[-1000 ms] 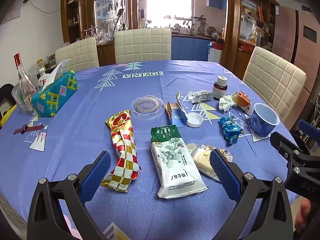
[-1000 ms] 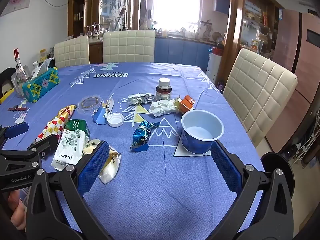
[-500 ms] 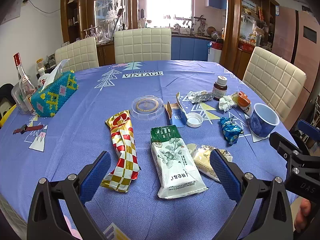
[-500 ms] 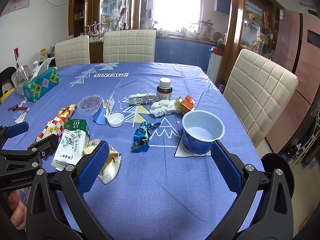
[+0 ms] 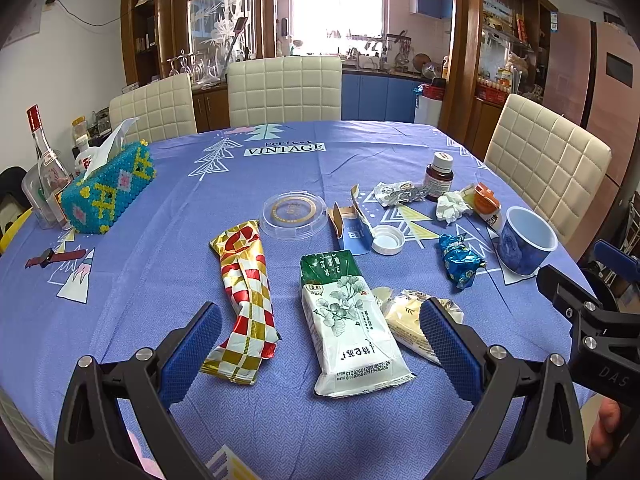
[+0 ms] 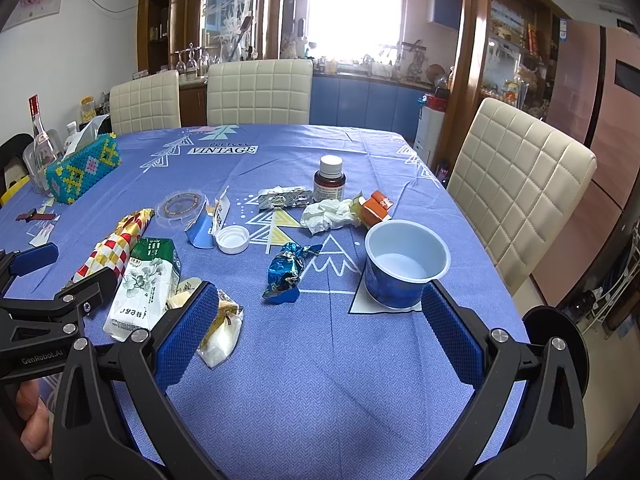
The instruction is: Collect trash
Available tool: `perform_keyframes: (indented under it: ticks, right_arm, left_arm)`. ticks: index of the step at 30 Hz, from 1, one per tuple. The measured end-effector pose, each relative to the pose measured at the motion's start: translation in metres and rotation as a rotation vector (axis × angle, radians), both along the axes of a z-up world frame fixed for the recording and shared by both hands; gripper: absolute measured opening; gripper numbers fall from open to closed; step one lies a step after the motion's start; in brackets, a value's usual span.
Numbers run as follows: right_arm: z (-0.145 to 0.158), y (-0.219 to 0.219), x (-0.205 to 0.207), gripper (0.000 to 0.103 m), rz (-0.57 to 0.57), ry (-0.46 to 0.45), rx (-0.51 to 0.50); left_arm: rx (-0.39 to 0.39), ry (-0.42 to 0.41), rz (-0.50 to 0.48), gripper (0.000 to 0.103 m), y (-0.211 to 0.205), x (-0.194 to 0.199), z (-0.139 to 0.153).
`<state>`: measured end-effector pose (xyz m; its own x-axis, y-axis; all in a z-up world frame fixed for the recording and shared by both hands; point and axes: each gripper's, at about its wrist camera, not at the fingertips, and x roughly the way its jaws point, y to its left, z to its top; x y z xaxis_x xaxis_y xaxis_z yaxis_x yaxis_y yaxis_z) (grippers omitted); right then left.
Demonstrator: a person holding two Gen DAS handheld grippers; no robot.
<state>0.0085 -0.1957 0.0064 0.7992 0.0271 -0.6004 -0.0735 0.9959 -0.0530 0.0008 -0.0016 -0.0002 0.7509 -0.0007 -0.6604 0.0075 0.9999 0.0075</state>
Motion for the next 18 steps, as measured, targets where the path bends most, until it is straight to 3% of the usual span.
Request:
perform_keyframes:
  ticks: [18]
  right_arm:
    - [-0.0052,0.0052,0.0026,0.100,0.003,0.007,-0.001]
  left_arm:
    - [-0.004,0.007,-0.001,0.097,-0.0067,0.0002,-0.0034]
